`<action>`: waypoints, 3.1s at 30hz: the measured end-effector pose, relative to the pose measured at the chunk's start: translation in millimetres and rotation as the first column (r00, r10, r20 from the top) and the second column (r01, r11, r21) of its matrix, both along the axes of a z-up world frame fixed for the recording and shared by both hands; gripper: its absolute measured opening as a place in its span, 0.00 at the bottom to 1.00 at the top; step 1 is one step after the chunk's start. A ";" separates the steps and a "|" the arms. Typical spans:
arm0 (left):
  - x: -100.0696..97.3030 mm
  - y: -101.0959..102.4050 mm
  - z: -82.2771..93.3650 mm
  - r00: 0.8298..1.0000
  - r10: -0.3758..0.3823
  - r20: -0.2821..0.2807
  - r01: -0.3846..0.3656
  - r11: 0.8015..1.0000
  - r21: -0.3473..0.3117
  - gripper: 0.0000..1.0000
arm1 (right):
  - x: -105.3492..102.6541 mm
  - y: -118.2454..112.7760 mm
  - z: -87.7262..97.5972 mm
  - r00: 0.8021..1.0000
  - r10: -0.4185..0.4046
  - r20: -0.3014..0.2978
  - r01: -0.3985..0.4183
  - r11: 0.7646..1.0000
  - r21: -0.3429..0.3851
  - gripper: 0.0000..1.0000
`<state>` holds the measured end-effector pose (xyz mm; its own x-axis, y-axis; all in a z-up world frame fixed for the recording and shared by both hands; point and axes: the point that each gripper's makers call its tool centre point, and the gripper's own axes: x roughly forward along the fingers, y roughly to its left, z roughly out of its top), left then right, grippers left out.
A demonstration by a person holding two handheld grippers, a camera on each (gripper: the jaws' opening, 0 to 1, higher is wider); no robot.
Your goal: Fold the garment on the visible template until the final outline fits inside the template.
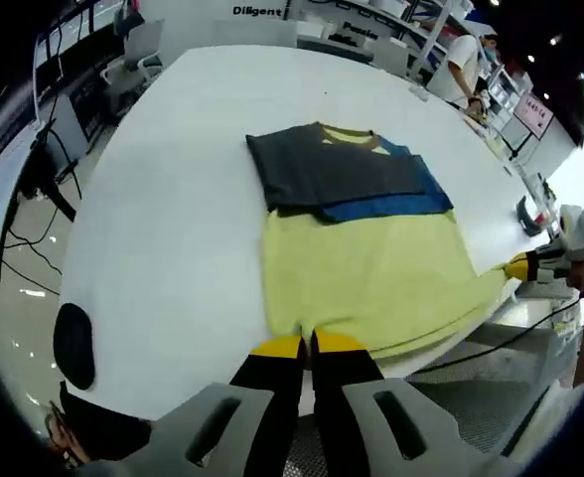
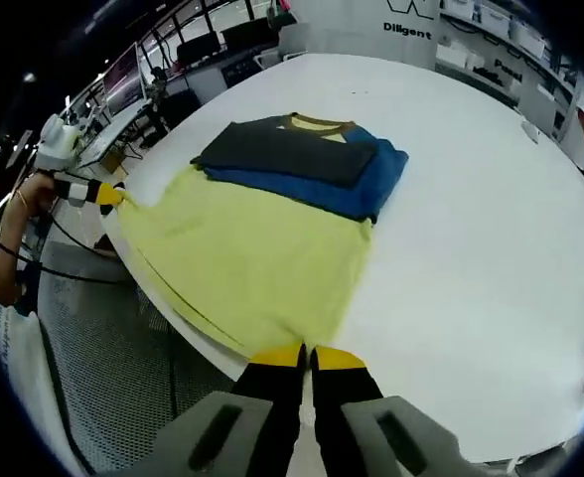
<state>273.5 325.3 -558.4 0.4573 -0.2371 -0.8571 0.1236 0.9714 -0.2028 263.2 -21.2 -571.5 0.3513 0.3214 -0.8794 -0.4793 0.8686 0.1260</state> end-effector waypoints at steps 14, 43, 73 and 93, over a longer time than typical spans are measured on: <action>45.4 0.7 33.3 0.994 0.016 0.105 -0.013 1.000 -0.028 0.05 | 50.0 2.0 25.5 0.995 0.012 0.096 -0.010 1.000 -0.015 0.00; 136.9 -0.4 63.2 0.968 0.089 0.233 -0.067 0.992 -0.103 0.05 | 157.6 5.1 65.5 0.966 -0.018 0.257 0.029 0.999 -0.039 0.00; 234.5 13.0 11.0 0.967 0.160 0.197 -0.152 0.987 -0.058 0.05 | 242.1 4.0 17.0 0.980 -0.063 0.189 0.074 0.996 -0.052 0.00; 265.4 9.9 -38.1 0.974 0.141 0.176 -0.139 0.990 -0.021 0.05 | 277.2 3.7 -28.7 0.981 -0.027 0.193 0.051 0.991 -0.120 0.00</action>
<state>538.8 335.2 -596.4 0.6305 -0.1671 -0.7580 0.0209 0.9799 -0.1986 540.5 -17.6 -600.1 0.5262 0.1971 -0.8272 -0.4495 0.8902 -0.0738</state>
